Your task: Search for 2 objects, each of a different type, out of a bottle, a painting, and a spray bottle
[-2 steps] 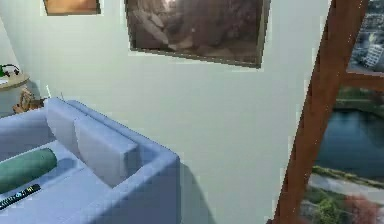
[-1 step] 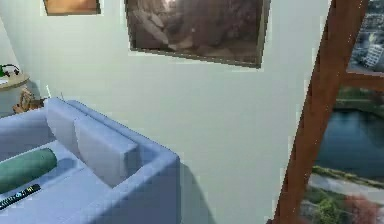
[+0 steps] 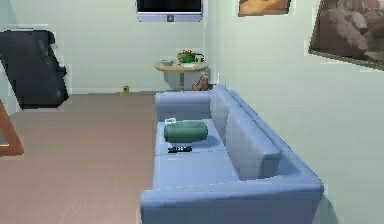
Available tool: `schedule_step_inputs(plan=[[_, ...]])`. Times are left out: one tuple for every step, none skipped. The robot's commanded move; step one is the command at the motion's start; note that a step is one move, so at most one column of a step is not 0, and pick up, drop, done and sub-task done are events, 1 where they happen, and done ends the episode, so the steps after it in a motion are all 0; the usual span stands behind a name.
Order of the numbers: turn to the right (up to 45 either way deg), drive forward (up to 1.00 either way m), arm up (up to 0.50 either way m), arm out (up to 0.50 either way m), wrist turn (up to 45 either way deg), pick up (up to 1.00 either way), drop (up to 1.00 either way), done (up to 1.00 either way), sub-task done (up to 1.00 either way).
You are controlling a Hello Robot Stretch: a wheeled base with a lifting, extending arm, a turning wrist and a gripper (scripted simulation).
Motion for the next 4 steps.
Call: schedule_step_inputs(plan=[[-45.0,0.0,0.0,0.0,0.0,0.0,0.0,0.0,0.0],[-18.0,0.0,0.0,0.0,0.0,0.0,0.0,0.0,0.0],[0.0,1.0,0.0,0.0,0.0,0.0,0.0,0.0,0.0],[0.0,0.8,0.0,0.0,0.0,0.0,0.0,0.0,0.0]])
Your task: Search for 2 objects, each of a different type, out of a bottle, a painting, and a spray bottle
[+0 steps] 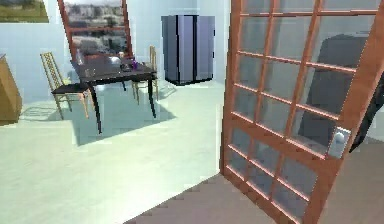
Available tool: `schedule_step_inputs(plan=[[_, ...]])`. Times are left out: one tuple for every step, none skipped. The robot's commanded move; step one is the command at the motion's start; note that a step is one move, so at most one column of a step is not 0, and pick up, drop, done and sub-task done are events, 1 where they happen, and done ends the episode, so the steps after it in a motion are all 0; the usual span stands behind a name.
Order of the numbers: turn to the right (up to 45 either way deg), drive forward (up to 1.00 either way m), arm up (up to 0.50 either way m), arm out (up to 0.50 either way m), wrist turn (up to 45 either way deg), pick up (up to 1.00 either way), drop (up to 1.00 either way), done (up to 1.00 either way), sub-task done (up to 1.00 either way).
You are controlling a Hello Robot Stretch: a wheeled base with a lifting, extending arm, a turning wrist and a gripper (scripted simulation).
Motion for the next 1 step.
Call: schedule_step_inputs(plan=[[-18.0,0.0,0.0,0.0,0.0,0.0,0.0,0.0,0.0]])
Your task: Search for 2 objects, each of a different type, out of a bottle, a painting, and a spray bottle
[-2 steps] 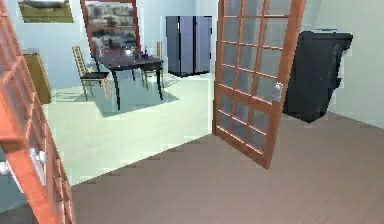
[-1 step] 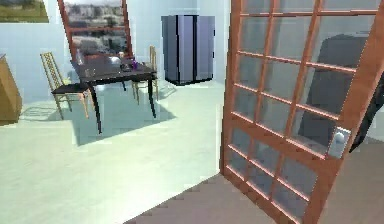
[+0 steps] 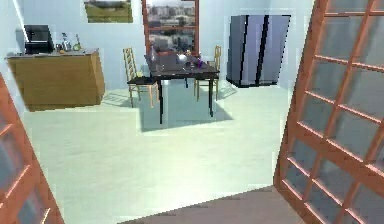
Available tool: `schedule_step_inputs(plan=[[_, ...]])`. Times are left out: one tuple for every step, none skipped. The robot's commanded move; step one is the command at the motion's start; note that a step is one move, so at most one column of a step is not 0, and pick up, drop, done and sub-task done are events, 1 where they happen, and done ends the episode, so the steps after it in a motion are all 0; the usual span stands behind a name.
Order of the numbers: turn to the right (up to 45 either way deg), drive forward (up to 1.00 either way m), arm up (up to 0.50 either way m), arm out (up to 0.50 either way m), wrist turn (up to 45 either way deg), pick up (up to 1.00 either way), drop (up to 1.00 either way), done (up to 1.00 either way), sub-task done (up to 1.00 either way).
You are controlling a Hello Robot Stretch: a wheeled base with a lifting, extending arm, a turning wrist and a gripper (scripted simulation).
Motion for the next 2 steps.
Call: schedule_step_inputs(plan=[[0.0,1.0,0.0,0.0,0.0,0.0,0.0,0.0,0.0],[-3.0,0.0,0.0,0.0,0.0,0.0,0.0,0.0,0.0]])
